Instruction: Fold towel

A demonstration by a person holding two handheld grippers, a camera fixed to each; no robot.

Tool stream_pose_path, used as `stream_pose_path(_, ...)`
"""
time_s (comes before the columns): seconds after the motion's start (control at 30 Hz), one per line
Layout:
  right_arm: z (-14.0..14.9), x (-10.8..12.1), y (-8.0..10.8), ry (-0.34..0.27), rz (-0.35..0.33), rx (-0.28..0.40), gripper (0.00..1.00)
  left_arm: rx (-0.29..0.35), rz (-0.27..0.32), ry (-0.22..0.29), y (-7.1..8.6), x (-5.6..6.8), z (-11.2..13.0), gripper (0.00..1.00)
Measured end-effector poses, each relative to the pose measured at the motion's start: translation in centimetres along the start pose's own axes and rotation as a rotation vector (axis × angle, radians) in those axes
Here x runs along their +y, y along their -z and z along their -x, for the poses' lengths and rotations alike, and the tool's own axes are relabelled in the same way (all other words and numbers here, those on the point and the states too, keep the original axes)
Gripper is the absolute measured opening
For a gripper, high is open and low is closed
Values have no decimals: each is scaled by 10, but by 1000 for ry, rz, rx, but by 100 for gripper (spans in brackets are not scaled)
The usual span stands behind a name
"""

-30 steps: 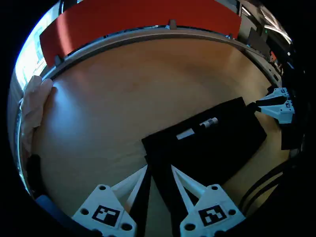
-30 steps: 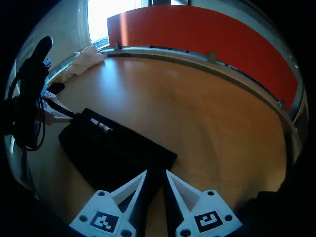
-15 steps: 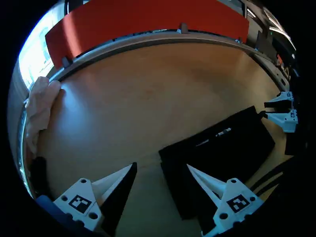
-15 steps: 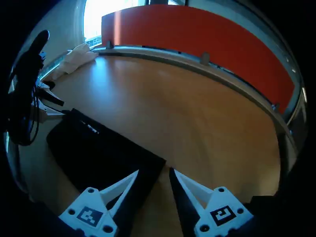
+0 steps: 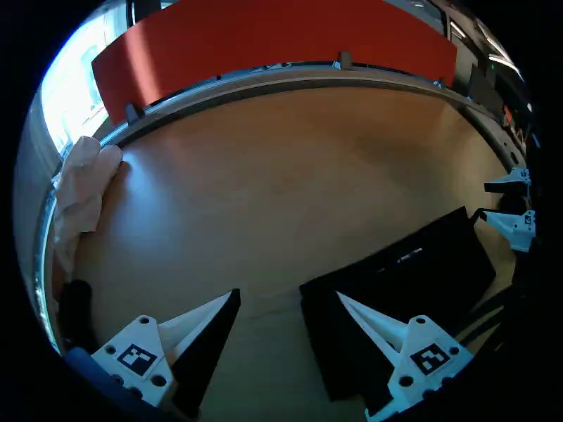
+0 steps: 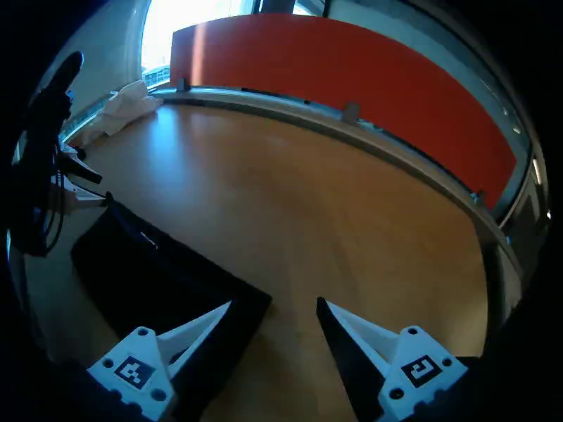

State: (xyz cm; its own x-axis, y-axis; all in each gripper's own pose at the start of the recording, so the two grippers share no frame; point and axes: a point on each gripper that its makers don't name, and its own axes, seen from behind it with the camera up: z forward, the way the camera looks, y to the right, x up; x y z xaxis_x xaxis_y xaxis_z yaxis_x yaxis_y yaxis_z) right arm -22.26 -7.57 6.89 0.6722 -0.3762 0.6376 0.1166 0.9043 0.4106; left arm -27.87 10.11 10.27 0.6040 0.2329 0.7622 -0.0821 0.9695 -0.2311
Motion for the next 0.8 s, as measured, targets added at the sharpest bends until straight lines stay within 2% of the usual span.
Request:
stream_pose_path(0.2, -1, 4, 2, -6, 9, 3, 85, 7, -11, 13, 2, -4, -1, 90)
stream_pose_path(0.27, 0, 2, 4, -8, 5, 6, 86, 12, -5, 18, 4, -3, -1, 90)
stream_pose_path(0.4, 1, -1, 10, -9, -6, 10, 94, 19, 13, 24, 9, 0, 1, 90)
stream_pose_path(0.5, 3, -4, 15, -10, -13, 11, 94, 21, 15, 25, 14, 0, 5, 90)
stream_pose_path(0.8, 17, -18, 39, -8, -36, 20, 94, 19, 27, 40, 34, 6, 29, 90)
